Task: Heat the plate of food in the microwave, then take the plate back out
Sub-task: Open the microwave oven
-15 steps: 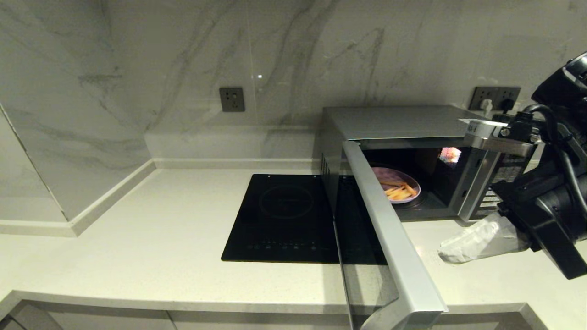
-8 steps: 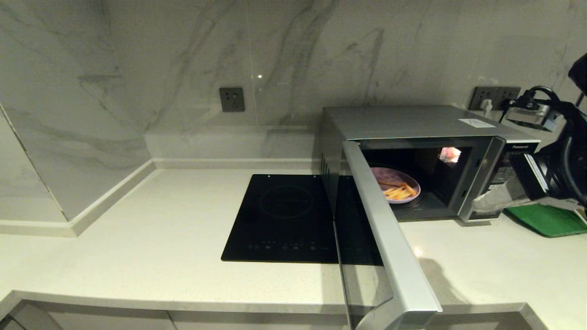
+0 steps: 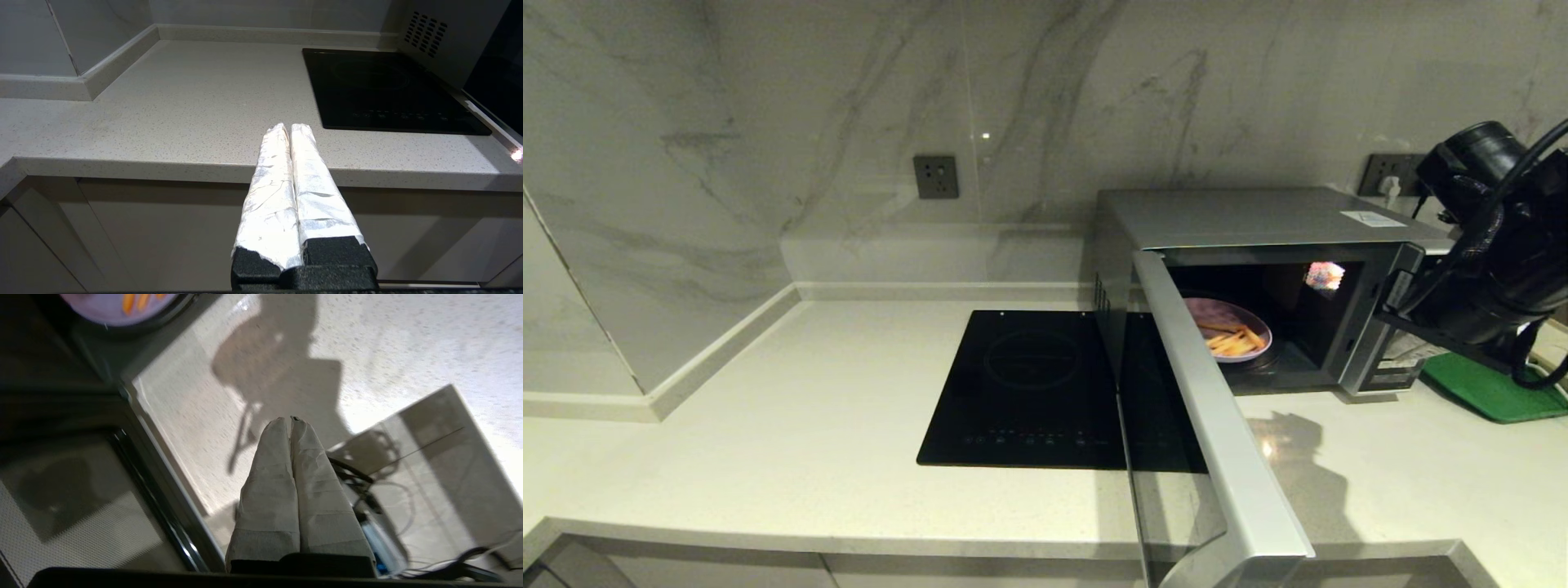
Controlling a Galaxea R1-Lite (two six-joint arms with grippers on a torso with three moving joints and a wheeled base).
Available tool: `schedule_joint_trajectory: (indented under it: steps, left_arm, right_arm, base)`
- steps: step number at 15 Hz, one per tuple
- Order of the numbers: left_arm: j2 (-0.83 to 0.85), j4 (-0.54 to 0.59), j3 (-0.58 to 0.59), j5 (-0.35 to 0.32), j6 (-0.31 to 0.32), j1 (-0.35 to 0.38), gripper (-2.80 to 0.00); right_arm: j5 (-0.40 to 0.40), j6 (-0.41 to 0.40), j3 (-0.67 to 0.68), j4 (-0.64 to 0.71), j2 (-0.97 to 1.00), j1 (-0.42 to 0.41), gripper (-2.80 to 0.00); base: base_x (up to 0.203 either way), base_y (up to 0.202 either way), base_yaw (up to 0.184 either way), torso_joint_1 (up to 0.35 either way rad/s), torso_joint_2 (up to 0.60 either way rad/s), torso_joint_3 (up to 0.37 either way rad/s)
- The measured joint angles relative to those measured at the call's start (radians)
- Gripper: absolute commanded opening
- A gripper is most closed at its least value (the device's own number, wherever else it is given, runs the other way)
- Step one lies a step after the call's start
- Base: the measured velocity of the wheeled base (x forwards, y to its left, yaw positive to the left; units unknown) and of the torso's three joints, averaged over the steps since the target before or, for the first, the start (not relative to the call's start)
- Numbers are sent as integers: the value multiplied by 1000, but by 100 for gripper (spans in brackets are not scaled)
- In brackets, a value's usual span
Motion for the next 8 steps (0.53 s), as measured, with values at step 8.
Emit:
schedule_joint_trajectory:
  steps: [8]
  left_arm:
    - [0, 0, 0, 0, 0, 0, -280]
  right_arm:
    - [48, 117, -135, -15, 147, -34, -280]
  base:
    - [0, 0, 0, 0, 0, 0]
